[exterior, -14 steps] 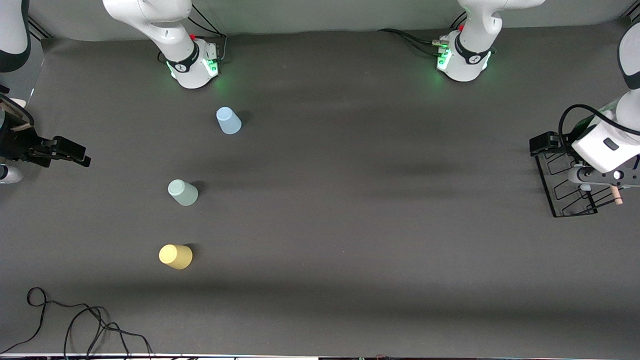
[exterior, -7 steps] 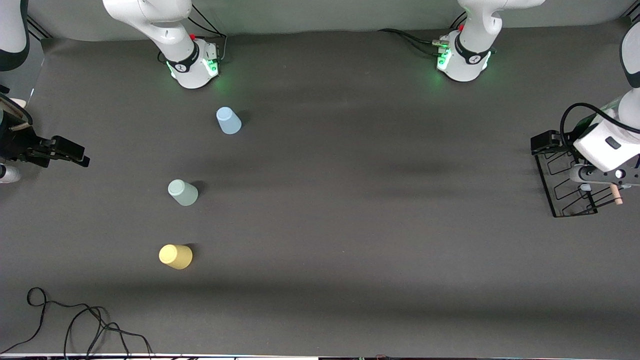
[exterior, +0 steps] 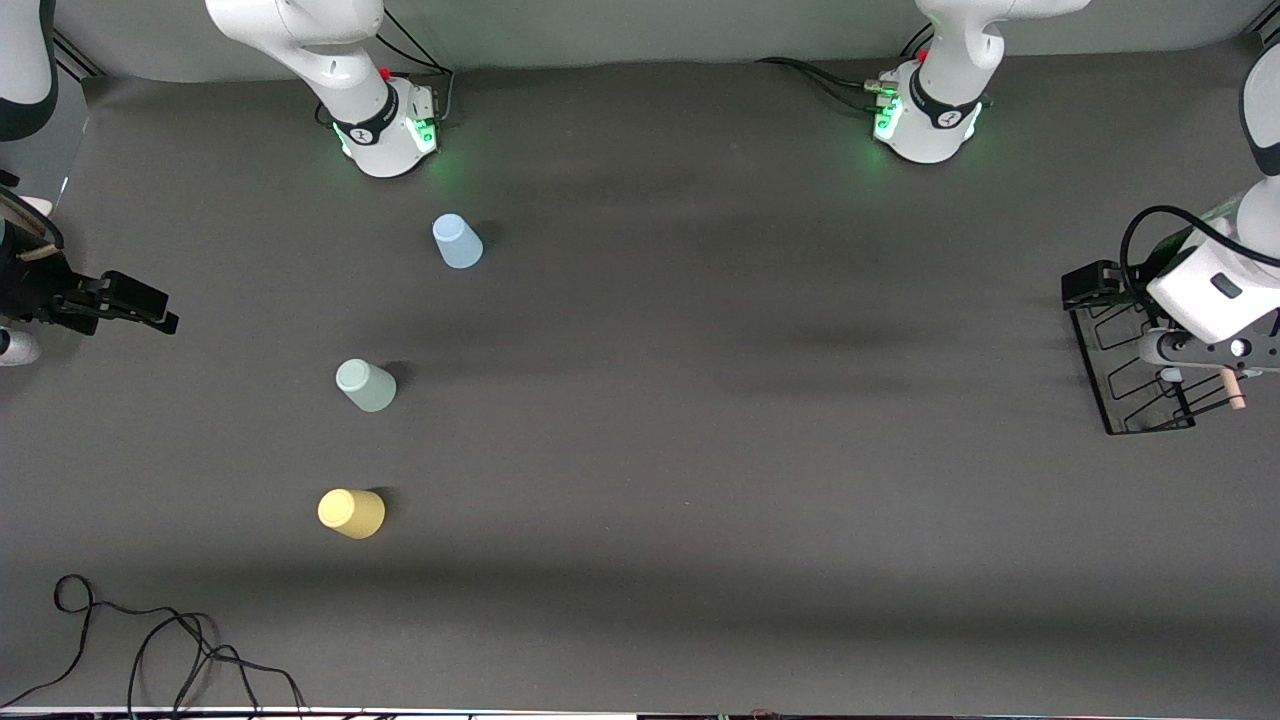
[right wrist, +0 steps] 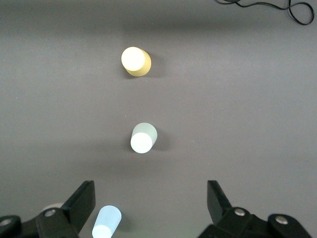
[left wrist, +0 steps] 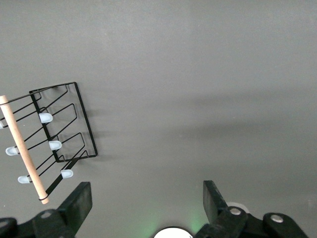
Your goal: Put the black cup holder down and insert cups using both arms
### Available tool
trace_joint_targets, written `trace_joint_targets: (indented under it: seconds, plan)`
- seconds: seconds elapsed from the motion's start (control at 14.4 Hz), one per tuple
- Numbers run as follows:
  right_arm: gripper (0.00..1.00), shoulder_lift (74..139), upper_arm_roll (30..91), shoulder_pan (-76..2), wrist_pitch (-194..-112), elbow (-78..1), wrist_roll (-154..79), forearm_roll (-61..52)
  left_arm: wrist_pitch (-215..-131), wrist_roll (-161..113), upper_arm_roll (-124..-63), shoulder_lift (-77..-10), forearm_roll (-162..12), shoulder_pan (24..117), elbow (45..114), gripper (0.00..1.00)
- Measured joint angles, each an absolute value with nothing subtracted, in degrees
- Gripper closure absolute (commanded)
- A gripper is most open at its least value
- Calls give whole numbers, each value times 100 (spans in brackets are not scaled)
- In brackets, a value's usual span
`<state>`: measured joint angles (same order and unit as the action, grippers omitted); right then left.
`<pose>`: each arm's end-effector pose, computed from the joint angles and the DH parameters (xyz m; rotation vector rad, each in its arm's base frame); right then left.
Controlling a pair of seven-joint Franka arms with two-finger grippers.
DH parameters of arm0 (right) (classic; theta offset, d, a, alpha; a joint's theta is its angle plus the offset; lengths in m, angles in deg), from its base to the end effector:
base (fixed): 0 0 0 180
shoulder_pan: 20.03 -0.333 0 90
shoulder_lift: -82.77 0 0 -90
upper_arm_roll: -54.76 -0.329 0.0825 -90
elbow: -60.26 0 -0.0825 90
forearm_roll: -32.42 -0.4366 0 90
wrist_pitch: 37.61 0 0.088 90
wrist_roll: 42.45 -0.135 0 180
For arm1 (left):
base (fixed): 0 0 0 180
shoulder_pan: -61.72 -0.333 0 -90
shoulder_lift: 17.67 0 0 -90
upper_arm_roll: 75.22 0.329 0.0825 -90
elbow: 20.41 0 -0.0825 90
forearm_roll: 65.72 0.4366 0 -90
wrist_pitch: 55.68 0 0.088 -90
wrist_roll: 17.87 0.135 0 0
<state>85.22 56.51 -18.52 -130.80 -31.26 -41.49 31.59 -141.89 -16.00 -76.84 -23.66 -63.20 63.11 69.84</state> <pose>0.6230 -0.0333 0.5741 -3.1272 0.0642 0.0205 0.6220 -0.0258 0.5380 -3.0842 0.1330 0.2702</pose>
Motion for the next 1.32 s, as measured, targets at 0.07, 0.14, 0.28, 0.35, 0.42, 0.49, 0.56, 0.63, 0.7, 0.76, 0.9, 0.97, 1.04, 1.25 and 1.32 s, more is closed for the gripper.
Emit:
trace_joint_targets:
  seconds: [0.07,0.14,0.28,0.35,0.42,0.49,0.56,0.63,0.7,0.76,0.9,0.97,1.04,1.25,1.32]
  plan:
    - [0,8522,5650,-1852,-13080,-3125,-4149,3159,-14189,-1600,-7684,-2366,-6320,6311,6984,0]
    - [0,8522,5649,-1852,-13080,-3125,-4149,3159,-14189,-1599,-7684,-2366,-6320,6311,6984,0]
    - [0,8522,5649,-1852,-13080,-3125,-4149,3159,-14189,-1595,-7684,-2366,-6320,6311,6983,0]
    - [0,8522,5648,-1852,-13080,-3125,-4149,3159,-14188,-1590,-7683,-2366,-6320,6311,6981,0]
    - [0,8522,5647,-1852,-13080,-3125,-4149,3159,-14188,-1589,-7682,-2366,-6320,6309,6978,0]
    - [0,8522,5646,-1852,-13080,-3125,-4149,3159,-14188,-1589,-7679,-2366,-6320,6300,6970,0]
    - [0,8522,5645,-1852,-13080,-3125,-4149,3159,-14179,-1589,-7674,-2365,-6320,6277,6953,0]
    - [0,8522,5644,-1852,-13080,-3124,-4149,3158,-14134,-1588,-7668,-2365,-6320,6241,6928,0]
    - [0,8522,5643,-1852,-13080,-3124,-4149,3159,-14043,-1562,-7659,-2363,-6320,6189,6895,0]
    - [0,8522,5642,-1852,-13080,-3124,-4149,3159,-13994,-1535,-7655,-2359,-6320,6141,6879,0]
    - [0,8522,5640,-1852,-13081,-3124,-4149,3158,-13960,-1461,-7649,-2359,-6319,5972,6854,0]
    - [0,8522,5639,-1852,-13081,-3124,-4149,3158,-13964,-1360,-7644,-2359,-6316,5832,6840,0]
    - [0,8522,5637,-1852,-13081,-3124,-4149,3158,-13979,-1125,-7636,-2362,-6308,5631,6829,0]
    - [0,8522,5633,-1852,-13081,-3123,-4149,3158,-14267,-177,-7601,-2468,-6256,4847,6841,1]
    - [0,8522,5630,-1852,-13081,-3123,-4149,3158,-14421,46,-7595,-2580,-6251,4602,6850,1]
